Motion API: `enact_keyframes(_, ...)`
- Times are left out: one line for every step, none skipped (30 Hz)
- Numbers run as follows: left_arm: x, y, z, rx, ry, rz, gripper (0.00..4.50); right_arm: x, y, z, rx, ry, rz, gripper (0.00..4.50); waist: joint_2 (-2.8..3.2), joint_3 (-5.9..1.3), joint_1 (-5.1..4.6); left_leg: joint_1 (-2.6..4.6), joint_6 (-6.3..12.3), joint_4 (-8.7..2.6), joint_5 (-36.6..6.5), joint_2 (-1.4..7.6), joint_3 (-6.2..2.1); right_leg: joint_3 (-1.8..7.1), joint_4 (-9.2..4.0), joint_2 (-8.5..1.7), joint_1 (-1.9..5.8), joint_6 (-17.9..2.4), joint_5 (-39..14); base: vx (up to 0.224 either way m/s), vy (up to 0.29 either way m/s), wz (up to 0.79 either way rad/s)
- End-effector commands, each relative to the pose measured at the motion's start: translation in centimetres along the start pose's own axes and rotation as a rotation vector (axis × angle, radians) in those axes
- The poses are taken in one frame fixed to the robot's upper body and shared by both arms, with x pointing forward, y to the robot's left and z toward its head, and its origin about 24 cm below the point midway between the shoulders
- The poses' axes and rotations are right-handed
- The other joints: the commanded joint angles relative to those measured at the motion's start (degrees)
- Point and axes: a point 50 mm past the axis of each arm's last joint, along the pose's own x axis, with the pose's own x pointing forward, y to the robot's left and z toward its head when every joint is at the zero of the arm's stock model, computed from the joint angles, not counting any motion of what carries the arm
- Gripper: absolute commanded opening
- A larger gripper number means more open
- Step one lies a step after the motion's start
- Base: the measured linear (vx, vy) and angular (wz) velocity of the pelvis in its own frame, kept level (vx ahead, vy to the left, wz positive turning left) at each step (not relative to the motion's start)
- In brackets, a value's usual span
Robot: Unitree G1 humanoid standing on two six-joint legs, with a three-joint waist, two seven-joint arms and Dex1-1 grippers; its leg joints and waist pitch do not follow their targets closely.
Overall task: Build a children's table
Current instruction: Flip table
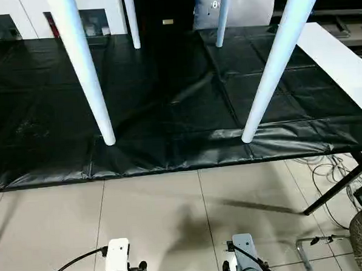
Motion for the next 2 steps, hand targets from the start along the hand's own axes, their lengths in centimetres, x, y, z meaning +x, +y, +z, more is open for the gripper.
enact_keyframes(-0.22, -0.11, -1.57, -0.008, 0.060, -0.005, 4.37, -3.72, 11.54, -1.94, 0.059, 0.131, 0.275, 4.50, 0.60, -1.38, -0.09, 1.11, 3.09, -4.90, -13.99, 4.31, -1.70, 2.68, -3.73, -4.05, 0.76, -14.45, 2.50, 0.000, 0.000, 0.00)
enact_keyframes(-0.22, -0.11, -1.57, -0.008, 0.060, -0.005, 4.37, -3.72, 11.54, -1.94, 0.059, 0.131, 0.275, 4.50, 0.56, -1.36, -0.10, 1.12, 3.15, -4.91, -14.06, 4.32, -1.67, 2.69, -3.76, -4.04, 0.75, -14.48, 2.30, 0.000, 0.000, 0.00)
